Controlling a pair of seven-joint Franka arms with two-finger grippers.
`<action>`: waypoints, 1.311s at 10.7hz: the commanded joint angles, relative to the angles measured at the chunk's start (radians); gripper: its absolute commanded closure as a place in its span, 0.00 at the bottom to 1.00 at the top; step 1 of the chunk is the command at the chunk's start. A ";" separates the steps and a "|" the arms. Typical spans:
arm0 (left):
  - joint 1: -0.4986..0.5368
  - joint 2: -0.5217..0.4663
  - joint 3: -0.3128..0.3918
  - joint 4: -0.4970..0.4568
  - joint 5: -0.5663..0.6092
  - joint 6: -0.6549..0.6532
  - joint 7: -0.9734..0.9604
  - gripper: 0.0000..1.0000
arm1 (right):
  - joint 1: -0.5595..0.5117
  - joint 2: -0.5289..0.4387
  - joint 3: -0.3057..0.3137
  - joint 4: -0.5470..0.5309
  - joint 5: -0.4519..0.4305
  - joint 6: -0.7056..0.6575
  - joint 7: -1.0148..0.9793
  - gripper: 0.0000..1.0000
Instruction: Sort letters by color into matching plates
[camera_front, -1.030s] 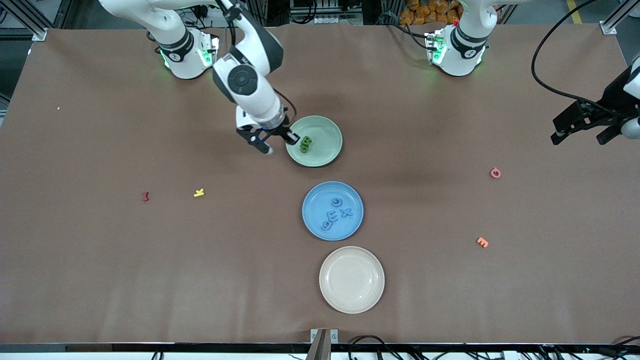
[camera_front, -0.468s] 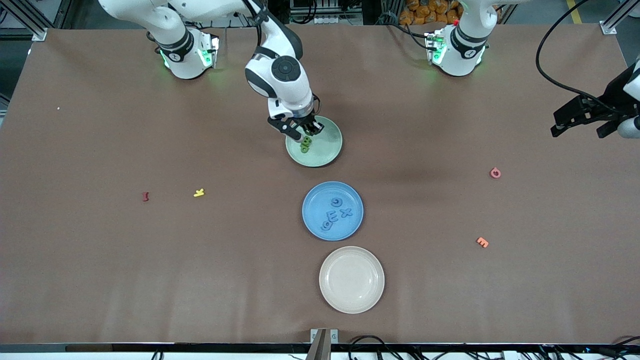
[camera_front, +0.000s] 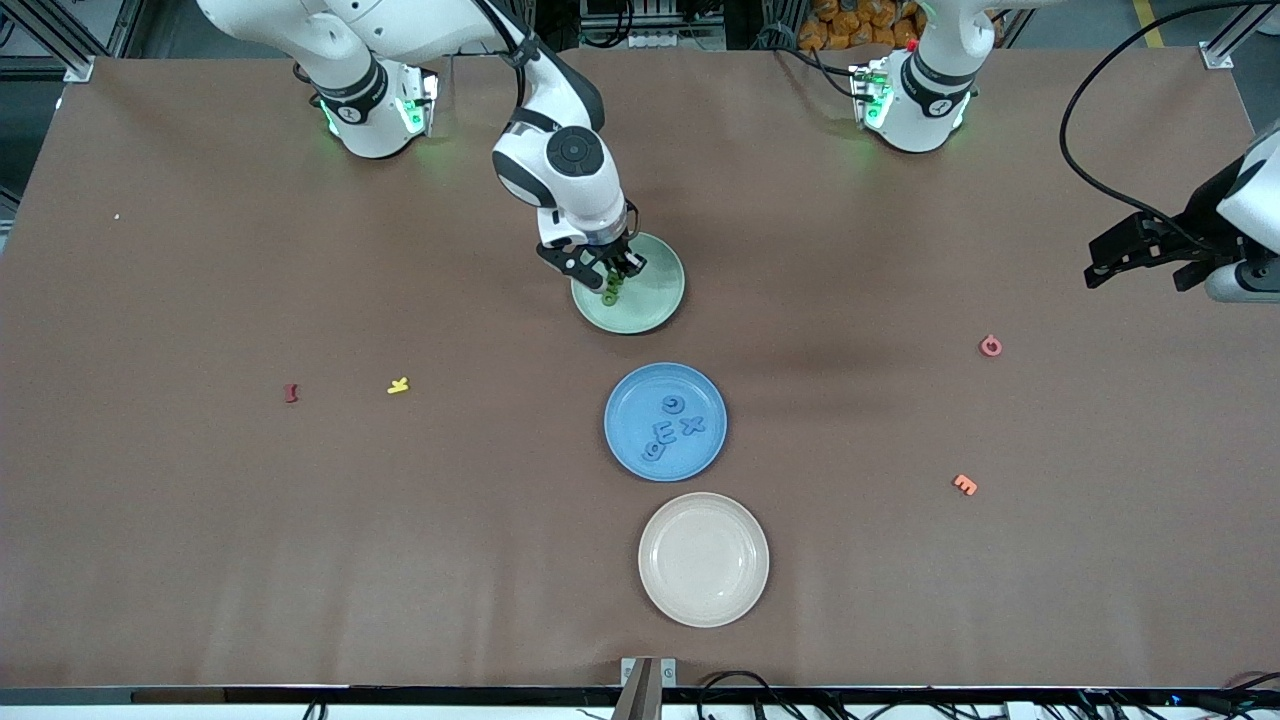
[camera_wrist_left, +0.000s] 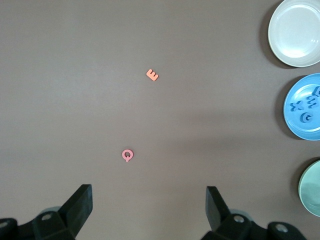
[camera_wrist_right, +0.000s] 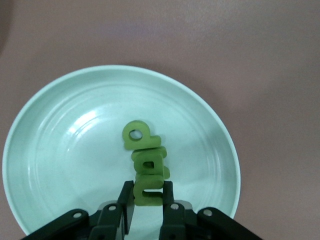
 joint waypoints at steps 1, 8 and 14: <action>0.000 0.007 -0.013 0.029 0.004 -0.010 0.019 0.00 | -0.015 0.021 0.005 0.020 -0.028 -0.002 0.029 1.00; 0.007 0.005 -0.012 0.061 -0.004 -0.013 0.014 0.00 | -0.038 0.031 0.001 0.040 -0.027 -0.004 0.029 0.96; 0.016 0.007 -0.013 0.090 0.008 -0.015 0.019 0.00 | -0.050 0.001 0.002 0.057 -0.018 -0.086 0.031 0.00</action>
